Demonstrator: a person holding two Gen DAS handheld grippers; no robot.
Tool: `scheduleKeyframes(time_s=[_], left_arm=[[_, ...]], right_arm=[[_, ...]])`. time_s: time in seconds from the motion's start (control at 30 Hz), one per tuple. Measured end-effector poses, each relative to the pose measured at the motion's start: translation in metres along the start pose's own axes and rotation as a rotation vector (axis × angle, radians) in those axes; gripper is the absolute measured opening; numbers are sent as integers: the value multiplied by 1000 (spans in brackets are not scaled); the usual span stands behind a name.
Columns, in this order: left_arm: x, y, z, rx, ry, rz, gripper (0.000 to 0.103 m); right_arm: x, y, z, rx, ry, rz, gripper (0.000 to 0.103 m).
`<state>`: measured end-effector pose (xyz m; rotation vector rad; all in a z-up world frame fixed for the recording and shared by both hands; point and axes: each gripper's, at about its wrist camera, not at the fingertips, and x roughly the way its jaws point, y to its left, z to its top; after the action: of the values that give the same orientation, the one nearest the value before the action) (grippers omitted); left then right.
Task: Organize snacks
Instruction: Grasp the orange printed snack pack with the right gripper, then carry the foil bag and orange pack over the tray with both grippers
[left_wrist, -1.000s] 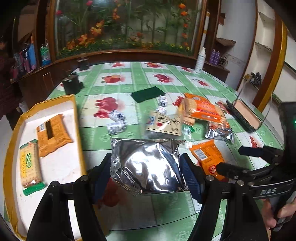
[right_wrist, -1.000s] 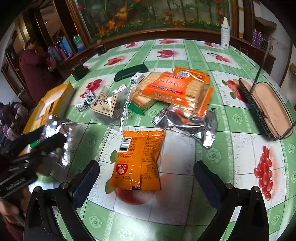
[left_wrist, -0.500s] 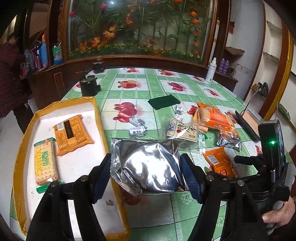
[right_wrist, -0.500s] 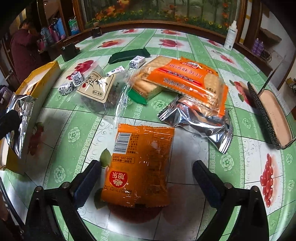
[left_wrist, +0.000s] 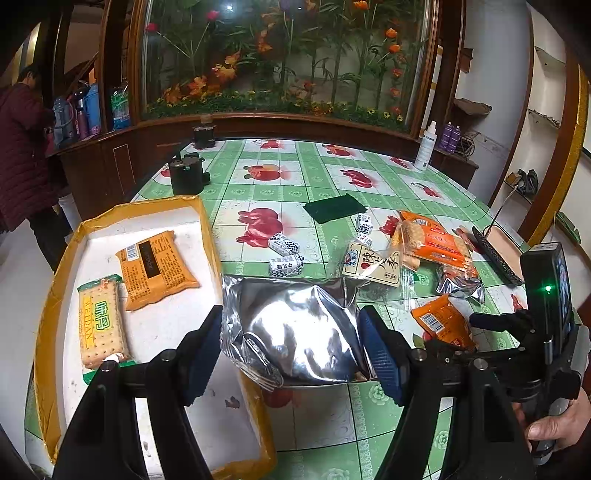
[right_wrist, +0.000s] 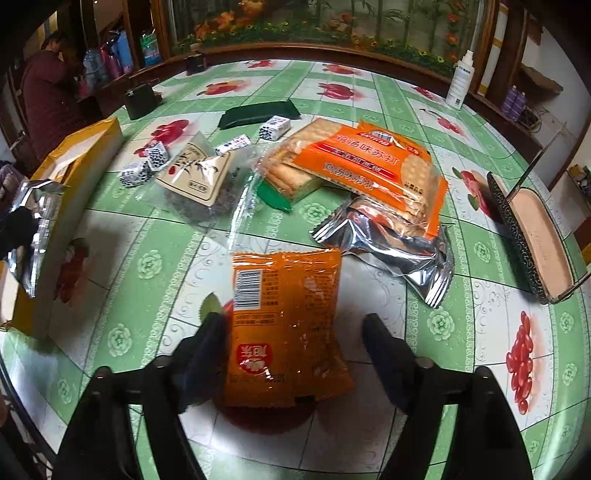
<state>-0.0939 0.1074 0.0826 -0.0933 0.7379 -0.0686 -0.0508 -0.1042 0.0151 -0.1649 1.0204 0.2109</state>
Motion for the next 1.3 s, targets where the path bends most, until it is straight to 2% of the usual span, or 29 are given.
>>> scheduleKeyframes(time_s=[0.2, 0.27, 0.33, 0.47, 0.57, 0.7, 0.9, 1.2, 1.3], left_arm=[[-5, 8, 0, -18, -10, 6, 72], [-5, 9, 0, -24, -8, 4, 72], [-5, 7, 0, -26, -7, 4, 72], [-7, 7, 0, -17, -18, 5, 72], [-7, 9, 0, -22, -19, 8, 72], [-8, 12, 1, -31, -23, 15, 72], [-16, 25, 0, -57, -38, 42, 72], [-24, 82, -10, -157, -25, 140, 72], [-27, 100, -18, -188, -17, 169, 72]], right_arm=[[0, -2, -5, -15, -2, 46, 87], [-3, 4, -8, -49, -16, 63, 79], [-8, 10, -10, -70, -33, 82, 58], [-10, 11, -12, -63, -41, 103, 50], [-17, 4, -13, -23, -54, 174, 49], [-37, 8, -13, -28, -123, 228, 49], [-75, 36, 3, -76, -208, 317, 49], [-64, 113, 33, -145, -153, 475, 50], [-56, 135, 41, -160, -130, 499, 51]])
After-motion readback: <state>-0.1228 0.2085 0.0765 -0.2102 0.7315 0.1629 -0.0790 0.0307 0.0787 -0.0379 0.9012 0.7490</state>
